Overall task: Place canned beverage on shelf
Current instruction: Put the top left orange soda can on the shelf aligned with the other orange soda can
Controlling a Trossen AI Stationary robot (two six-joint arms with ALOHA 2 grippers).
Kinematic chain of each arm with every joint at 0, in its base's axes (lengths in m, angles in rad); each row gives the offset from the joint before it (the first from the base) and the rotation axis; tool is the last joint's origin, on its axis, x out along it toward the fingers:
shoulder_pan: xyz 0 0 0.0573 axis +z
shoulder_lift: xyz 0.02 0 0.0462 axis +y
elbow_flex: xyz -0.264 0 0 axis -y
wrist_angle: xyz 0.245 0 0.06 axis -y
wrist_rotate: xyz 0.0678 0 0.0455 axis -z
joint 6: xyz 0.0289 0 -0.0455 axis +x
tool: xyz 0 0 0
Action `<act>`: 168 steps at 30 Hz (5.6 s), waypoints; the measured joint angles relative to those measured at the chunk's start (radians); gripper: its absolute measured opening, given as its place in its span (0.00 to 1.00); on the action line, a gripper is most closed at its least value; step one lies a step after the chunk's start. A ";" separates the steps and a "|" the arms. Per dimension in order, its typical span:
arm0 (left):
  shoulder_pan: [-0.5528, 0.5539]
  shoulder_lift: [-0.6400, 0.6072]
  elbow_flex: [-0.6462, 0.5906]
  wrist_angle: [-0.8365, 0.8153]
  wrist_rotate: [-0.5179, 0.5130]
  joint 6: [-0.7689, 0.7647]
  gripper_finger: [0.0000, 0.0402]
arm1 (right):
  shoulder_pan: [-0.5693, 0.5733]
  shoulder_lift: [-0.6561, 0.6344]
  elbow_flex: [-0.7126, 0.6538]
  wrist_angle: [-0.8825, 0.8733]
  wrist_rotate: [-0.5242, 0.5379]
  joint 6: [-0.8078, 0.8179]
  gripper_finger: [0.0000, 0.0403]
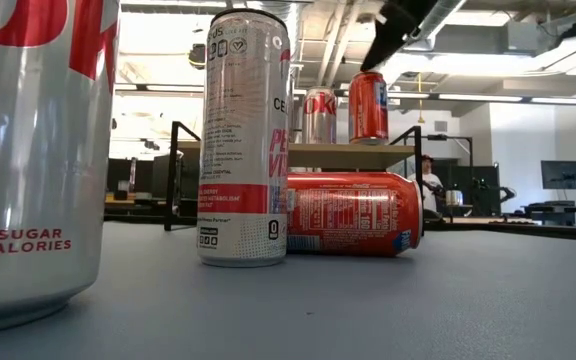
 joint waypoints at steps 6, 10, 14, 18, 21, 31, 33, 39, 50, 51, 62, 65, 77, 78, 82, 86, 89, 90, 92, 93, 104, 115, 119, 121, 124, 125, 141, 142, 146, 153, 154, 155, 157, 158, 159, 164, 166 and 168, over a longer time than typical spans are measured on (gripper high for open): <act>0.000 0.000 0.000 -0.001 0.005 0.000 0.38 | -0.068 -0.001 0.008 -0.026 -0.055 -0.029 0.81; 0.000 0.000 0.000 0.001 0.016 0.000 0.38 | -0.112 -0.001 0.008 -0.039 -0.188 -0.005 0.81; 0.000 0.000 0.000 0.002 0.016 -0.008 0.38 | -0.145 -0.001 0.008 -0.039 -0.228 0.001 0.81; 0.000 0.000 0.000 0.002 0.015 -0.014 0.38 | -0.175 -0.001 0.008 -0.039 -0.240 0.002 0.81; 0.000 0.000 0.000 0.002 0.015 -0.014 0.38 | -0.184 -0.001 0.008 -0.039 -0.258 0.002 0.81; 0.000 0.000 0.000 -0.005 0.020 -0.015 0.38 | -0.177 0.093 0.009 -0.037 -0.314 0.002 0.81; 0.000 0.000 0.000 -0.005 0.021 -0.016 0.38 | -0.169 0.113 0.011 -0.034 -0.306 0.005 0.81; 0.000 0.000 0.000 -0.005 0.032 -0.014 0.38 | -0.146 0.110 0.009 -0.028 -0.258 0.050 0.81; 0.000 0.000 0.000 -0.003 0.044 -0.014 0.38 | -0.111 0.069 0.005 -0.096 -0.132 0.404 0.77; 0.000 0.000 0.000 -0.003 0.044 -0.012 0.38 | -0.103 0.069 0.005 -0.102 -0.098 0.435 0.77; 0.000 0.000 0.000 -0.002 0.041 0.001 0.38 | -0.030 0.070 0.005 -0.110 0.132 0.636 0.77; 0.000 0.000 0.000 -0.002 0.037 0.001 0.38 | -0.017 0.083 0.005 -0.115 0.172 0.681 0.77; 0.000 0.000 0.000 -0.002 0.022 0.004 0.38 | -0.014 0.177 0.008 -0.049 0.290 0.713 0.76; 0.000 0.000 0.000 -0.001 0.022 0.004 0.38 | -0.015 0.179 0.008 -0.043 0.290 0.713 0.76; 0.000 0.000 0.000 -0.002 0.021 0.004 0.38 | -0.015 0.180 0.007 -0.035 0.325 0.735 0.76; 0.000 0.000 0.000 -0.001 0.020 0.004 0.38 | -0.020 0.174 0.005 -0.044 0.344 0.735 0.76; 0.000 0.000 0.000 -0.001 0.020 0.004 0.38 | -0.022 0.175 0.005 -0.042 0.343 0.734 0.76; 0.000 0.000 0.000 -0.001 0.019 0.004 0.38 | -0.022 0.179 0.005 -0.038 0.344 0.731 0.76; 0.000 0.000 0.000 -0.001 0.016 0.004 0.38 | -0.025 0.180 0.005 -0.032 0.344 0.718 0.77; 0.000 0.000 0.000 -0.001 0.015 0.003 0.38 | -0.028 0.180 0.005 -0.032 0.344 0.707 0.77; 0.000 0.000 0.000 0.002 0.013 0.000 0.38 | -0.028 0.180 0.006 0.004 0.351 0.682 0.85; 0.000 0.000 0.000 0.002 0.018 -0.015 0.38 | -0.028 0.164 0.045 0.018 0.351 0.617 0.88; 0.000 0.000 0.000 0.002 0.014 -0.011 0.38 | -0.023 0.165 0.121 -0.028 0.348 0.568 0.88; 0.000 0.000 0.000 0.002 0.014 -0.014 0.38 | -0.005 0.164 0.164 -0.057 0.349 0.546 0.87; 0.000 0.000 0.000 0.002 0.016 -0.020 0.38 | 0.038 0.150 0.207 -0.139 0.353 0.522 0.83; 0.000 0.000 0.000 0.002 0.020 -0.020 0.38 | 0.060 0.142 0.212 -0.163 0.367 0.511 0.81; 0.000 0.000 0.000 0.001 0.013 0.004 0.38 | 0.333 -0.003 -0.102 -0.210 0.509 0.718 0.03; 0.000 0.000 0.000 0.002 0.013 0.004 0.38 | 0.328 -0.003 -0.122 -0.166 0.510 0.683 0.01; 0.000 0.000 0.000 0.002 0.025 0.004 0.38 | 0.303 -0.003 -0.188 0.023 0.509 0.526 0.00; 0.000 0.000 0.000 0.002 0.038 0.004 0.38 | 0.264 -0.003 -0.260 0.189 0.470 0.363 0.00; 0.000 0.000 0.000 0.002 0.038 0.004 0.38 | 0.259 -0.003 -0.277 0.220 0.465 0.343 0.00; 0.000 0.000 0.000 0.002 0.038 0.004 0.38 | 0.254 -0.003 -0.295 0.253 0.445 0.327 0.00; 0.000 0.000 0.000 0.002 0.038 0.011 0.38 | 0.244 0.000 -0.312 0.275 0.417 0.315 0.00; 0.000 0.000 0.000 0.002 0.038 0.011 0.38 | 0.240 0.000 -0.313 0.276 0.418 0.315 0.00; 0.000 0.000 0.000 0.002 0.038 0.012 0.38 | 0.237 -0.002 -0.313 0.278 0.420 0.314 0.00; 0.000 0.000 0.000 0.002 0.038 0.012 0.38 | 0.203 -0.001 -0.325 0.316 0.422 0.272 0.00; 0.000 0.000 0.000 0.002 0.030 0.012 0.38 | 0.190 -0.002 -0.324 0.322 0.422 0.261 0.00; 0.000 0.000 0.000 0.002 0.019 0.012 0.38 | 0.175 -0.002 -0.324 0.322 0.419 0.258 0.00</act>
